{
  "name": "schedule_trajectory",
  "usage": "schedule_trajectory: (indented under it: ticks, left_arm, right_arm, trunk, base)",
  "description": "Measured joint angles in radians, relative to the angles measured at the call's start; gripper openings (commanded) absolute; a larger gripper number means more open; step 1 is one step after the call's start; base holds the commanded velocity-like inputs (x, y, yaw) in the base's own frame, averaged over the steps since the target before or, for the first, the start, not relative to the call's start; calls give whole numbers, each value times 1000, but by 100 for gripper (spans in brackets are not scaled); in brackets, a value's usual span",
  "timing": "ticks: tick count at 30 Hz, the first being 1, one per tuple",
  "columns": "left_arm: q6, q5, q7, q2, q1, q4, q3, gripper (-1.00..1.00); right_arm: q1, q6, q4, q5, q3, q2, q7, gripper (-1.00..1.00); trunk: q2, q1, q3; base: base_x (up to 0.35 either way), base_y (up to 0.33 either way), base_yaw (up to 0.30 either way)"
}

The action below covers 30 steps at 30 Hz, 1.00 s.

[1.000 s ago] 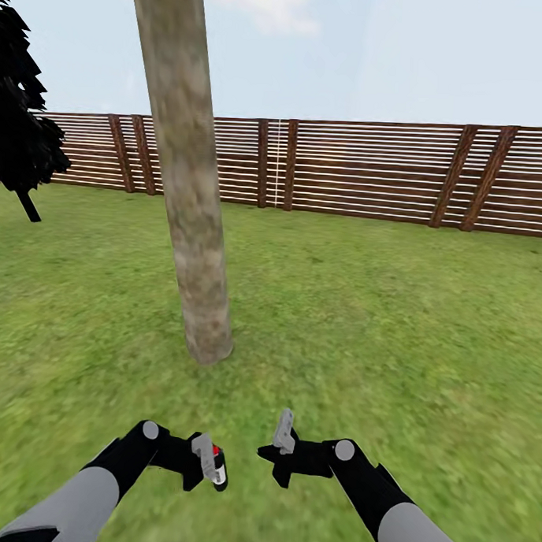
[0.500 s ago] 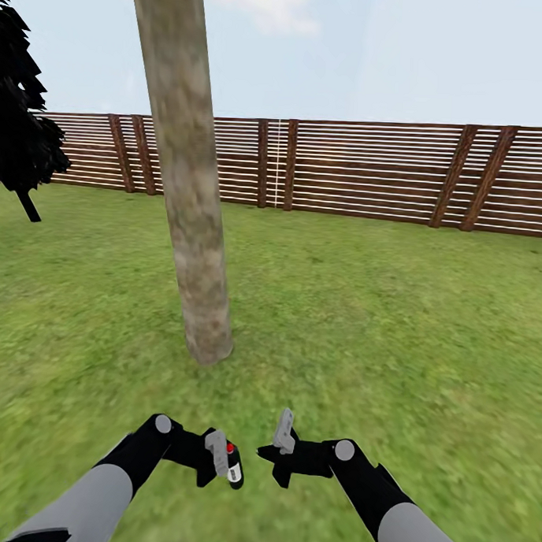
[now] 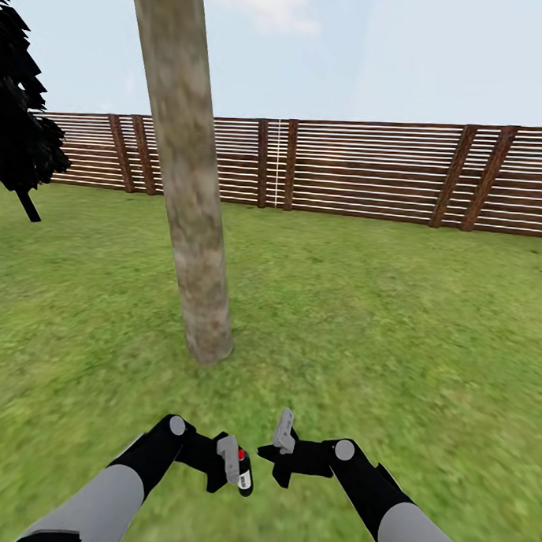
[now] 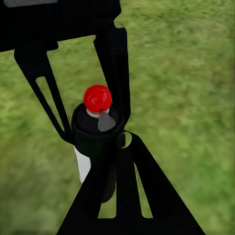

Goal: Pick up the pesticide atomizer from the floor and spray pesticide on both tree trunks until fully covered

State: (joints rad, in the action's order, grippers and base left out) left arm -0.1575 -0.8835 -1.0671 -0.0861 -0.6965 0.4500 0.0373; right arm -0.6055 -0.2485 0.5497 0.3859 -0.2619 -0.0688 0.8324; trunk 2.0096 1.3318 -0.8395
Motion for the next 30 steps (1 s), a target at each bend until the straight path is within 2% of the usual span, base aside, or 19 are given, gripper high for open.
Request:
schedule_trajectory:
  ticks: [6, 21, 25, 30]
  left_arm:
    - [0, 2, 9, -13, 2, 1, 0, -100]
    - [-4, 15, 10, -20, 1, 6, 2, -100]
    - [-7, 40, 10, -21, 1, 5, 3, -100]
    - [-9, 50, 10, -24, 1, 5, 4, -100]
  right_arm:
    - [0, 0, 0, 0, 0, 0, 0, -100]
    - [0, 0, 0, 0, 0, 0, 0, -100]
    - [0, 0, 0, 0, 0, 0, 0, -100]
    - [0, 0, 1, 0, 0, 0, 0, -100]
  trunk:
    - [0, 0, 0]
    - [0, 0, 0]
    - [0, 0, 0]
    - [0, 0, 0]
  base:
    - [0, 0, 0]
    - [0, 0, 0]
    - [0, 0, 0]
    - [0, 0, 0]
